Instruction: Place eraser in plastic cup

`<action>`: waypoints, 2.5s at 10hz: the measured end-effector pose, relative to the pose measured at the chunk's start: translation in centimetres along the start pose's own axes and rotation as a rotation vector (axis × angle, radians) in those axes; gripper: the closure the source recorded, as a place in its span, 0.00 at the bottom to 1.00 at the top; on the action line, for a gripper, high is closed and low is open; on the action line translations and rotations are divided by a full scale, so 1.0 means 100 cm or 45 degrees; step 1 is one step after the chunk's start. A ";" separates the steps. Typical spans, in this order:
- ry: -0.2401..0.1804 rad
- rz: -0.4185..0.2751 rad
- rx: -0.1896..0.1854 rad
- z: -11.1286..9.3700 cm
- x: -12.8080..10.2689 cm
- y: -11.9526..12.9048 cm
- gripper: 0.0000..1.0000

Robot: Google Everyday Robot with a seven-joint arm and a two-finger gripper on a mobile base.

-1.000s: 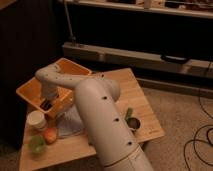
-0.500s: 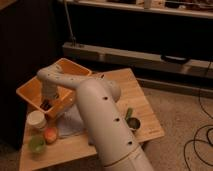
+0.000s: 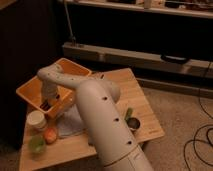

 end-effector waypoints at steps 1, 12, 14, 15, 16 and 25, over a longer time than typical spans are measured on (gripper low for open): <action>-0.001 0.000 -0.001 0.000 0.000 0.000 1.00; 0.315 -0.095 0.147 -0.198 -0.031 -0.024 1.00; 0.353 -0.121 0.204 -0.243 -0.043 -0.027 1.00; 0.363 -0.130 0.237 -0.267 -0.050 -0.027 1.00; 0.357 -0.143 0.278 -0.292 -0.060 -0.026 1.00; 0.106 -0.288 0.392 -0.363 -0.179 -0.014 1.00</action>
